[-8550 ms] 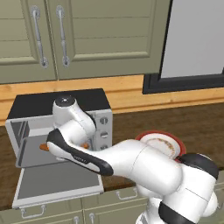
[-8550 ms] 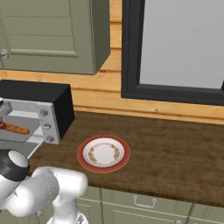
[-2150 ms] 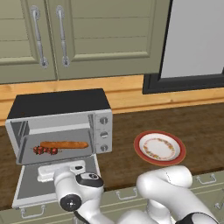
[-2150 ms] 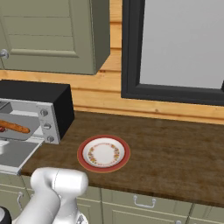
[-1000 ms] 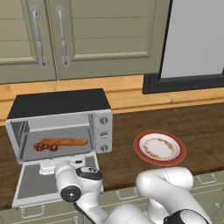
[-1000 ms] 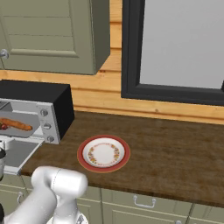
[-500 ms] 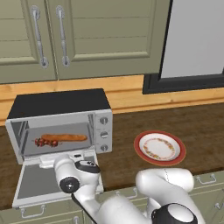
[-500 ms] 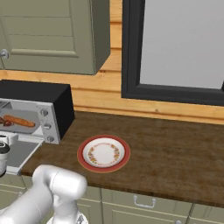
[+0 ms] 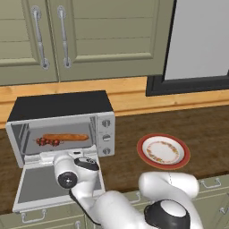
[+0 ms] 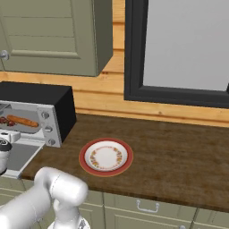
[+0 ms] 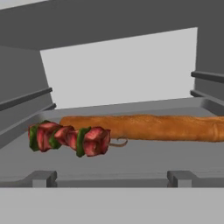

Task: Pick up the kebab skewer and baguette bread, and place them inside the toaster oven. Close the toaster oven door and start by setting the timer.

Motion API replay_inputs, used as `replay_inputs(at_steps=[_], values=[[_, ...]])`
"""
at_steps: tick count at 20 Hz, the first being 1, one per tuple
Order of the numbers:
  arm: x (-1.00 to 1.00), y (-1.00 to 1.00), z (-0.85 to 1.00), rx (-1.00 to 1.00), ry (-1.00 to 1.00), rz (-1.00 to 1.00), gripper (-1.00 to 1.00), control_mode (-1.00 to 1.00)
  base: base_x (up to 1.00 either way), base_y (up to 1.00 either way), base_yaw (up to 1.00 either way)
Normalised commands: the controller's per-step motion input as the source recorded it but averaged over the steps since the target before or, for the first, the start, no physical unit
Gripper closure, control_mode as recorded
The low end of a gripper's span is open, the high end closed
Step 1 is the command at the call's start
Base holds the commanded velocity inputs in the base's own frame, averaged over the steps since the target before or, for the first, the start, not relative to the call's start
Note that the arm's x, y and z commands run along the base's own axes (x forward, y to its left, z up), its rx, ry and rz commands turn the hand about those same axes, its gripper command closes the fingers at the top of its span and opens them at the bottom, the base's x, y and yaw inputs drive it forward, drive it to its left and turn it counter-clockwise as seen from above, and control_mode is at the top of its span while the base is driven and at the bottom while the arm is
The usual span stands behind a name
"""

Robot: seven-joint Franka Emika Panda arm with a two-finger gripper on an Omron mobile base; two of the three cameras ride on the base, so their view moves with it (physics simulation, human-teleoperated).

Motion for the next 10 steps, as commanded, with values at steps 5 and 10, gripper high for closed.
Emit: replay_inputs(at_steps=[5,10], values=[[0.26,0.00,0.00,0.00,0.00,0.00,-1.00,-1.00,0.00,0.00,0.00],[0.24,0.00,0.00,0.00,0.00,0.00,-1.00,-1.00,0.00,0.00,0.00]])
